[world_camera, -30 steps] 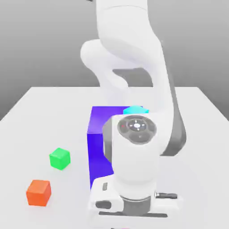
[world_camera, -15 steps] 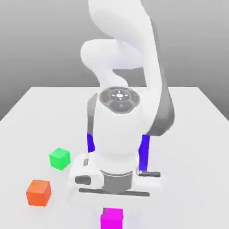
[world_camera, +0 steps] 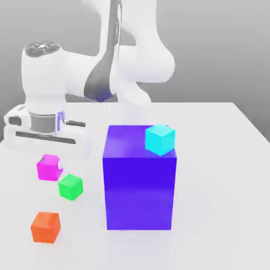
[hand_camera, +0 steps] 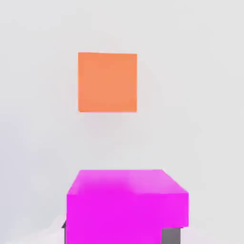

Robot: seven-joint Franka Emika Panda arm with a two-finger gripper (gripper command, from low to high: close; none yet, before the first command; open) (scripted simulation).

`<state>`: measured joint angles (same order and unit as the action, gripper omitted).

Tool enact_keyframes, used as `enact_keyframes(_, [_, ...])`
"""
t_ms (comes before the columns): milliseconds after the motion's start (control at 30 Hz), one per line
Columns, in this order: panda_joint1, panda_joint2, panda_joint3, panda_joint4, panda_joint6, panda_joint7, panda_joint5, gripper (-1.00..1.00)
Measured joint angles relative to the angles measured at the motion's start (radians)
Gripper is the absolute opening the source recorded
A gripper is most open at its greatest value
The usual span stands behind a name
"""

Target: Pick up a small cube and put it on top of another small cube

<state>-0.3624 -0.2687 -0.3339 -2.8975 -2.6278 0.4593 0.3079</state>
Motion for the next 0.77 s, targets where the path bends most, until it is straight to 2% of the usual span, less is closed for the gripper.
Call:
enact_keyframes(133, [0.003, -0.056, -0.067, -0.106, -0.054, -0.093, -0.034, -1.0])
enact_keyframes(433, [0.128, 0.202, -0.136, -0.11, -0.313, -0.231, -0.235, -1.0])
enact_keyframes(467, [0.136, 0.23, -0.134, -0.11, -0.342, -0.245, -0.255, 1.0])
enact_keyframes(667, [0.137, 0.244, -0.135, -0.11, -0.356, -0.252, -0.265, 1.0])
enact_keyframes(767, [0.119, 0.188, -0.128, -0.11, -0.3, -0.231, -0.233, 1.0])
